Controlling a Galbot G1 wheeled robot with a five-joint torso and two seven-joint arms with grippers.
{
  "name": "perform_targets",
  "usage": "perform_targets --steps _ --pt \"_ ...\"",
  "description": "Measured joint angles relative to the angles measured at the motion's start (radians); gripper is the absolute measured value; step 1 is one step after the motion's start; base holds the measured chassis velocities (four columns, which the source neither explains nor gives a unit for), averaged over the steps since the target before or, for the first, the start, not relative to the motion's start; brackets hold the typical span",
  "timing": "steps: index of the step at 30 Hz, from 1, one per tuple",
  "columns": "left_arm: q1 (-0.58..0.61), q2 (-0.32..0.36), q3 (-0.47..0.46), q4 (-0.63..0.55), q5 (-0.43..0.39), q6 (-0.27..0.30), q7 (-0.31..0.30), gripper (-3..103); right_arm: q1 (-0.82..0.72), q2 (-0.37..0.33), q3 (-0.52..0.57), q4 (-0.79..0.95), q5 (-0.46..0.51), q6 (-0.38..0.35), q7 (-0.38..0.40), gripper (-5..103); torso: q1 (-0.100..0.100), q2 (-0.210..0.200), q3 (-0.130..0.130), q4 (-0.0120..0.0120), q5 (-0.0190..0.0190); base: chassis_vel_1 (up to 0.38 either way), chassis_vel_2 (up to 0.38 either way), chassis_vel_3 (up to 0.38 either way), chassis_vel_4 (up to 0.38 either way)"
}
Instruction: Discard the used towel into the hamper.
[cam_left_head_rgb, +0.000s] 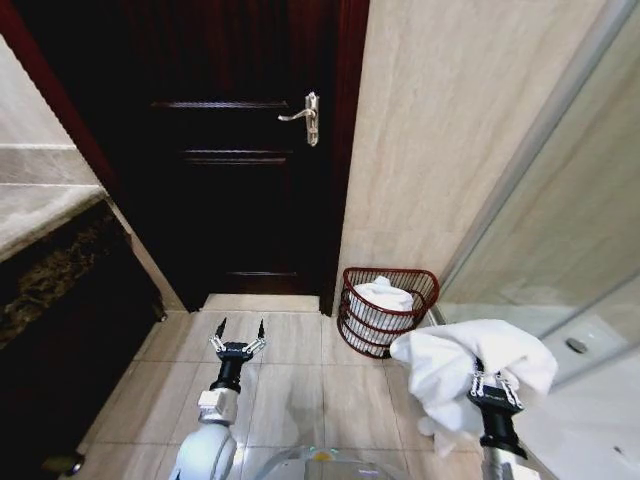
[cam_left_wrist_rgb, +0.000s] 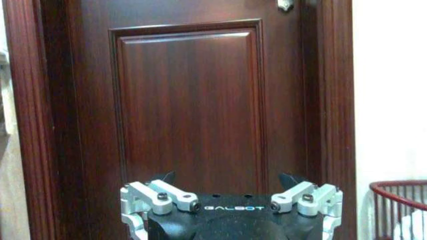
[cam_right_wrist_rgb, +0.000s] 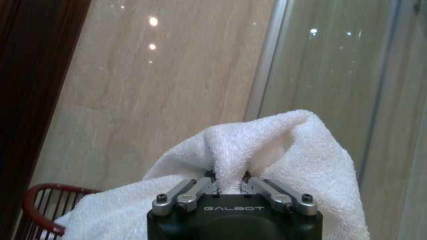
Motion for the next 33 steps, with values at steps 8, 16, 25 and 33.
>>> perform_targets --steps 8,16,25,33 --pt "-0.002 -0.003 0.003 0.006 -0.005 -0.023 0.000 100 0.001 0.000 0.004 -0.003 0.003 -0.002 0.003 14 0.011 0.032 0.021 0.0002 0.0003 -0.096 0.104 0.108 -0.094" --pt "-0.004 -0.007 0.011 0.017 -0.018 -0.086 -0.026 100 0.002 0.000 0.001 -0.001 0.012 -0.001 0.009 14 0.016 0.049 0.033 0.0000 0.0004 -0.090 0.071 0.087 -0.072" --pt "0.004 -0.004 0.006 0.016 -0.018 -0.089 -0.026 100 -0.016 0.000 -0.008 0.140 0.112 -0.072 -0.016 14 0.015 0.047 0.032 0.0000 0.0001 -0.002 0.008 0.002 -0.005" --pt "0.002 -0.004 0.006 0.011 -0.013 -0.074 -0.027 100 0.038 -0.034 -0.003 0.397 0.238 -0.298 -0.025 14 0.014 0.044 0.030 -0.0001 0.0000 0.000 0.000 0.000 0.000"
